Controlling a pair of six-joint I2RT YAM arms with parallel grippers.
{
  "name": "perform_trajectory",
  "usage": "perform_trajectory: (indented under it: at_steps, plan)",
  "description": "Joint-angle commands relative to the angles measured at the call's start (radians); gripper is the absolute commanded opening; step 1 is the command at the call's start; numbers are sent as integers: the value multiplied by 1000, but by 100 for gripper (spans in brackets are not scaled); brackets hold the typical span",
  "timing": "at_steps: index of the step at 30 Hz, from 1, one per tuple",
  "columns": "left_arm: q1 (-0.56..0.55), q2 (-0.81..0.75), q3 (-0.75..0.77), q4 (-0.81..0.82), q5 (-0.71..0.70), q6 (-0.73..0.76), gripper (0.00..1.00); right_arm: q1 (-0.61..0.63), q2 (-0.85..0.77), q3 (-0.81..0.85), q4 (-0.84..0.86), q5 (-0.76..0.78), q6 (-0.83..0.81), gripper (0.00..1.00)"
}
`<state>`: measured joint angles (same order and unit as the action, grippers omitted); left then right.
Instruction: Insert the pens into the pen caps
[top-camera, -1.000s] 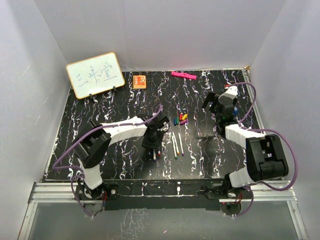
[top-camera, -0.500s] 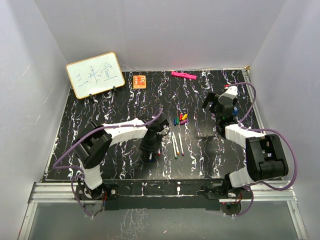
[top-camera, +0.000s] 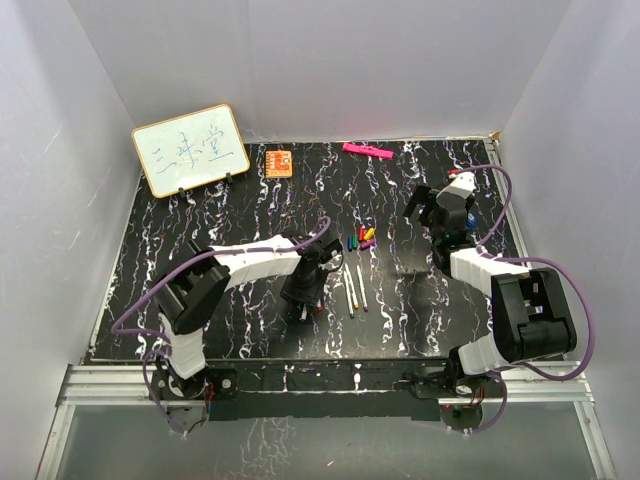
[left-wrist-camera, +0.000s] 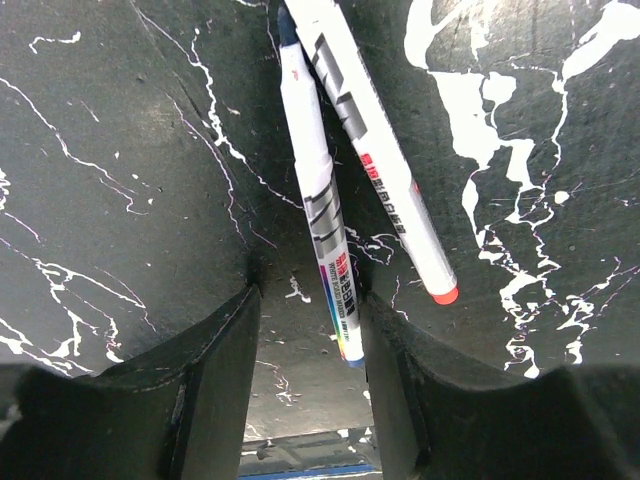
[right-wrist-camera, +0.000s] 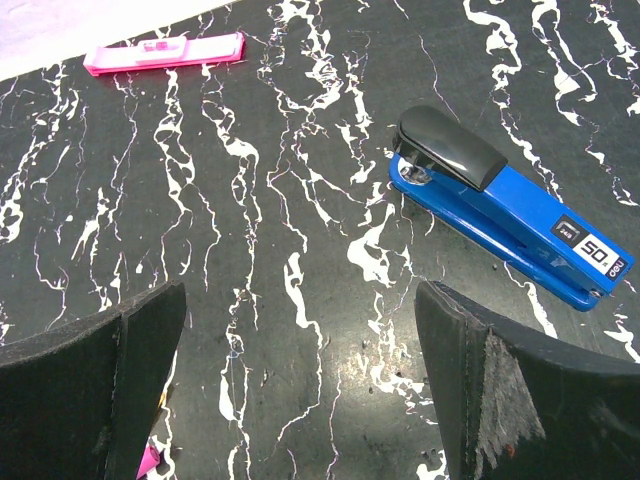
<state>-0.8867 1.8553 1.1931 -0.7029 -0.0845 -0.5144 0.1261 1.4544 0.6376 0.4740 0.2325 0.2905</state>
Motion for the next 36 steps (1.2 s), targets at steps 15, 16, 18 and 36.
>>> perform_trajectory:
  at_steps: [15, 16, 18, 36]
  plan:
    - [24, 108, -44, 79, -67, 21, 24, -1, -22, -7, 58, -3, -4, 98]
    - [25, 112, -45, 81, -66, 20, 21, -1, -23, -7, 58, -3, -4, 98]
    - [28, 117, -48, 84, -63, 19, 15, 0, -23, -7, 58, -1, -5, 98]
    - [59, 86, -66, 11, -190, 78, 0, 10, -12, 25, 5, -56, -16, 98]
